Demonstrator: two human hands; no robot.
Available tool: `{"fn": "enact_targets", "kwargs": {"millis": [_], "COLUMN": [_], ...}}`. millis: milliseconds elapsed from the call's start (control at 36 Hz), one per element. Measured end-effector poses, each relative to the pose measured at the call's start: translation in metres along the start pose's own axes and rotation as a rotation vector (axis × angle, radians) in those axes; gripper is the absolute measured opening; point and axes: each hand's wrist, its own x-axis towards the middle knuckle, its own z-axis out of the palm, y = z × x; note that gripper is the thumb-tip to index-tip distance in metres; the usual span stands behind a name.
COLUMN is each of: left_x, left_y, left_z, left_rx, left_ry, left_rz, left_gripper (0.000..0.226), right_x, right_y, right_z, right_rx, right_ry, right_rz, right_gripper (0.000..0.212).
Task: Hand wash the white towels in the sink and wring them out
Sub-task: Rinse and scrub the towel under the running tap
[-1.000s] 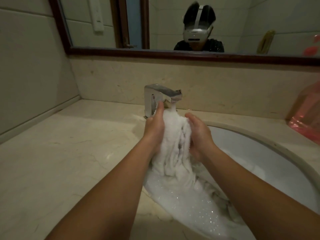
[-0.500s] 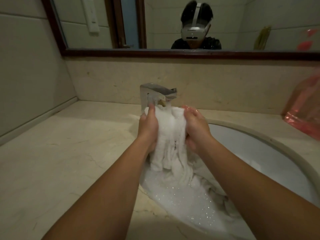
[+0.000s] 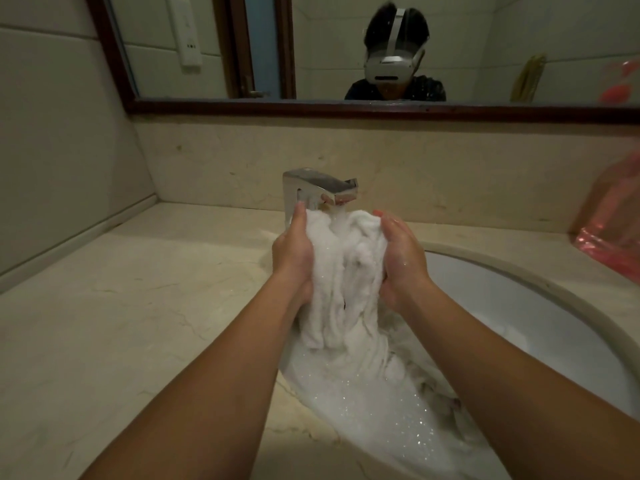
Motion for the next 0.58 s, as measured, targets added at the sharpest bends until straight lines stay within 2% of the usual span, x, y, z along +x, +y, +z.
{"fn": "enact_targets", "kwargs": {"millis": [83,167,306,472,583], "left_x": [0.006,0.01,0.013,0.016,0.011], "left_y": [-0.002,-0.003,-0.004,-0.004,0.0], "left_z": [-0.003,-0.003,-0.003,-0.005,-0.003], "left_rx": [-0.067,-0.077,-0.12,-0.145,-0.168], "left_ry": [-0.097,-0.145,-0.112,-0.121,-0.094], "left_rz": [-0.038,-0.047,-0.042,-0.09,-0.083], "left_gripper": [0.099,0.094,0.088,0.097,0.085], "right_x": [0.002,0.0,-0.001,0.0,0.001], "right_y": [0.0,-0.001,0.0,0.002,0.001], "right_z": [-0.002,-0.003,-0.002,0.003,0.0], "right_rx": [0.012,0.009,0.017,0.087,0.177], "right_ry": [-0.005,0.005,0.007,-0.01,-0.039], "right_rz": [-0.003,0.002,0.027,0.082,0.18], "right_gripper": [0.031,0.03,0.024,0.05,0.051]}}
